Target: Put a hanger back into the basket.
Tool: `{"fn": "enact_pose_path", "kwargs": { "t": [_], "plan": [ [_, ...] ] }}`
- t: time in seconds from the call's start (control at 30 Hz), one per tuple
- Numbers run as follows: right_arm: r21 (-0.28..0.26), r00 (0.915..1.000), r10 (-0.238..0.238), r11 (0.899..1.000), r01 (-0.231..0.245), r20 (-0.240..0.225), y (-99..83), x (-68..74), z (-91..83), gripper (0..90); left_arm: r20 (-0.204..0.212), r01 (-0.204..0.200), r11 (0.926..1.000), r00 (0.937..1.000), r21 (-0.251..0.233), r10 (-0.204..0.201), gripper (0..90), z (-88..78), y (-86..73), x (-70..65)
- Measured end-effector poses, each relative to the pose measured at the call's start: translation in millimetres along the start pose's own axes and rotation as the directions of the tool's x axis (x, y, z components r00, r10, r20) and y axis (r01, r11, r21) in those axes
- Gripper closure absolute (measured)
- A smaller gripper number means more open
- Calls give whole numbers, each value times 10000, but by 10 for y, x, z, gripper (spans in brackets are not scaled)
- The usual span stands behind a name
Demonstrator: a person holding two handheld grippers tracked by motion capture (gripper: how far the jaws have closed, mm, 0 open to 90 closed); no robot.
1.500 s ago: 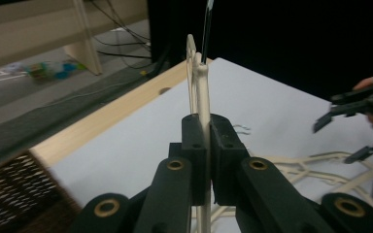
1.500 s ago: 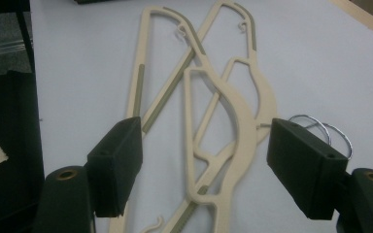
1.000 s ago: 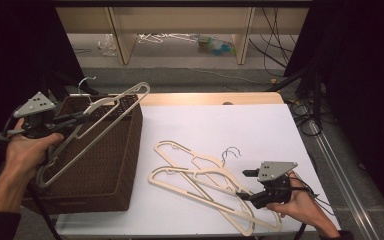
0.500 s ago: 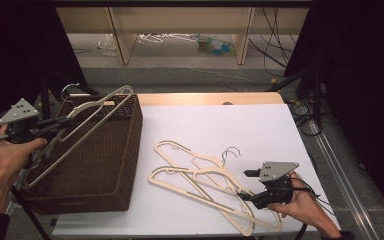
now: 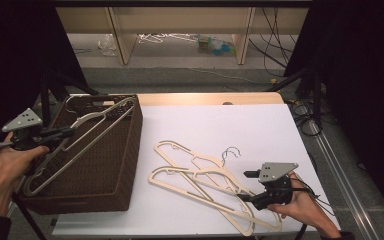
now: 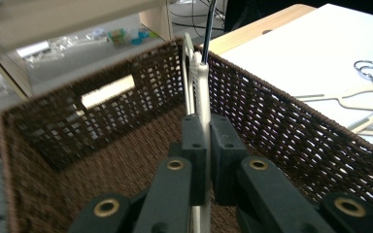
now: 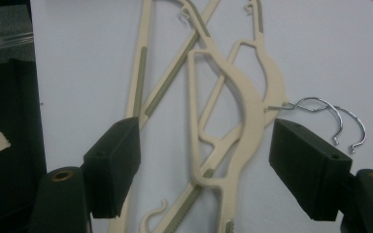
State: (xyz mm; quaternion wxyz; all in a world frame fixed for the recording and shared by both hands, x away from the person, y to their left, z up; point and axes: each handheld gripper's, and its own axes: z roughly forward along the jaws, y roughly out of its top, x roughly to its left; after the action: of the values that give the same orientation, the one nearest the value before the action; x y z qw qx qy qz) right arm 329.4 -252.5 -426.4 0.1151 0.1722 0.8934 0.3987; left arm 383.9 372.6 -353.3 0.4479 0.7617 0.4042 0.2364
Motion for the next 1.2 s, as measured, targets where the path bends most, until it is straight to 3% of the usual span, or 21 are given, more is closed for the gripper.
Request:
{"fn": "enact_pose_path", "kwargs": {
  "t": [0.2, 0.23, 0.3, 0.37, 0.43, 0.57, 0.6, 0.63, 0.7, 0.73, 0.8, 0.87, 0.93, 1.0, 1.03, 1.2],
  "plan": [
    [11, 10000, -8, 10000, 8, -15, -5, 5, 8, 283, 122, 196, 9958, 9997, 898, -208, 857, 169, -141, -9],
    [8, 10000, -13, 10000, 13, -11, -6, 3, 8, 283, 154, 82, 9937, 9998, 1120, -100, 856, 196, -162, 0],
    [16, 10000, -5, 10000, 5, -31, -9, 1, 8, 283, -30, 573, 9912, 9983, 1190, -574, 853, 242, -195, -11],
    [46, 10000, -33, 10000, 33, -35, -13, 2, 8, 283, -421, 508, 9795, 9982, 1948, -434, 845, 271, -242, 16],
    [42, 10000, 9, 10000, -9, -12, -14, 3, 5, 283, -763, 734, 9774, 9953, 1982, -592, 836, 281, -276, 30],
    [83, 10000, -8, 10000, 8, 3, -27, 3, 10, 283, -1490, 1238, 9687, 9845, 2152, -927, 789, 237, -323, 107],
    [112, 10000, -17, 9999, 17, -17, -28, 2, 10, 283, -1606, 1443, 9693, 9805, 1989, -1130, 766, 241, -333, 110],
    [97, 10000, -16, 10000, 16, 17, -30, 3, 12, 283, -1762, 1312, 9658, 9800, 2236, -923, 740, 220, -338, 132],
    [101, 10000, -35, 9999, 35, -6, -31, 3, 11, 283, -2381, 1742, 9572, 9641, 2313, -1179, 683, 216, -368, 135],
    [154, 10000, -63, 9999, 64, -23, -30, 1, 5, 283, -2441, 1824, 9563, 9616, 2285, -1251, 634, 219, -378, 142],
    [118, 10000, -41, 9999, 41, 13, -29, 3, 2, 283, -2523, 1944, 9568, 9578, 2163, -1375, 566, 211, -400, 158],
    [81, 10000, -50, 10000, 50, 20, -32, 2, -4, 283, -2789, 1699, 9640, 9541, 2044, -1090, 510, 204, -406, 162],
    [110, 10000, 2, 9999, -2, 75, -38, -3, -8, 283, -2970, 1798, 9645, 9477, 1932, -1172, 443, 194, -401, 132],
    [91, 9999, 27, 10000, -28, 144, -44, -10, -7, 283, -2970, 1664, 9706, 9486, 1739, -1094, 414, 189, -388, 91],
    [162, 9999, 35, 9999, -37, 114, -44, -12, -15, 283, -2980, 1796, 9753, 9450, 1285, -1347, 406, 210, -380, 44],
    [66, 9996, 152, 9999, -154, 257, -47, -18, -17, 272, -2534, 1621, 9854, 9566, 525, -1439, 342, 179, -258, -190]
  ]
}}
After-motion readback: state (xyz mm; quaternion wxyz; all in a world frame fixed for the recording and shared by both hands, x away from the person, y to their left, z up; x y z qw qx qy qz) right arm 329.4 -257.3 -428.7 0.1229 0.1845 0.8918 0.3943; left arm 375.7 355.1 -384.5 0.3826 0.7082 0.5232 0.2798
